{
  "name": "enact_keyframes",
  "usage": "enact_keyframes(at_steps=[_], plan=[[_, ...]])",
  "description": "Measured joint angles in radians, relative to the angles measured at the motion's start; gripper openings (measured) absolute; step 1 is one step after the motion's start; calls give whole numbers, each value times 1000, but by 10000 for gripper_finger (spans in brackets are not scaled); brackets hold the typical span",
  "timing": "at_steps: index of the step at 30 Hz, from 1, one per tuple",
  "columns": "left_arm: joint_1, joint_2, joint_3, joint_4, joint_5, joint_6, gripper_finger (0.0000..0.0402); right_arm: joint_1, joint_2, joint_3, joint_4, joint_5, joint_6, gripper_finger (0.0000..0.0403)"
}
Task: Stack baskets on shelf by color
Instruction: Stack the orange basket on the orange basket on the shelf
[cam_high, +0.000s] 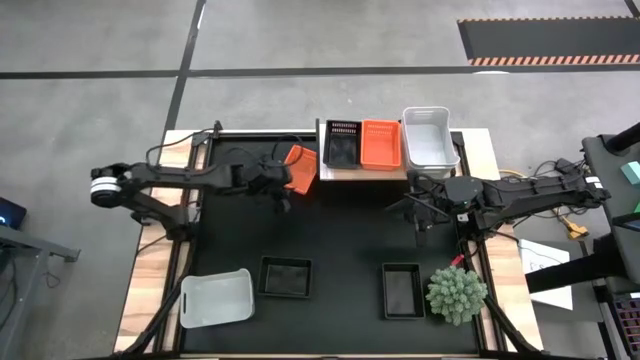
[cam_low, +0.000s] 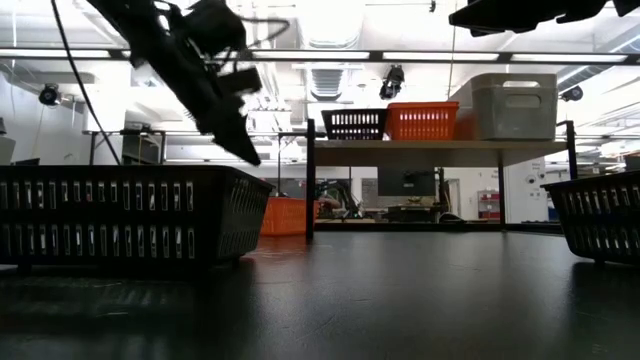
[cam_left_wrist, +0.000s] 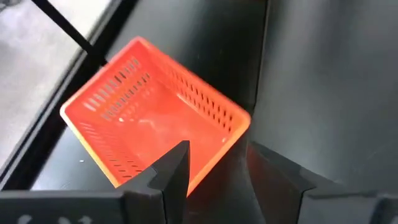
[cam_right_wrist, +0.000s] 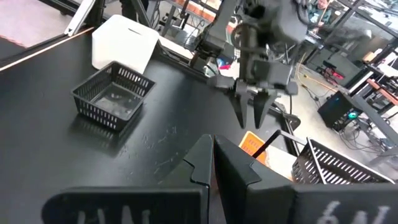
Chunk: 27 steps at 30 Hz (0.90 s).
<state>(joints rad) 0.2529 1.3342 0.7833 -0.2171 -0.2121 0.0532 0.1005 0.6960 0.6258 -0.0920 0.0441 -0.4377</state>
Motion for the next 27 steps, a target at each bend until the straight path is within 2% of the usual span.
enact_keyframes(at_steps=[8,14,22,27], plan=[[38,91,2,34,4,93,144,0,0,0,-1,0,0,9],[52,135,1,33,47,95,144,0,0,0,-8,0,8,9],[60,178,2,35,51,95,143,0,0,0,-8,0,8,9],[60,195,1,33,51,95,120,0,1,0,-8,0,9,9]])
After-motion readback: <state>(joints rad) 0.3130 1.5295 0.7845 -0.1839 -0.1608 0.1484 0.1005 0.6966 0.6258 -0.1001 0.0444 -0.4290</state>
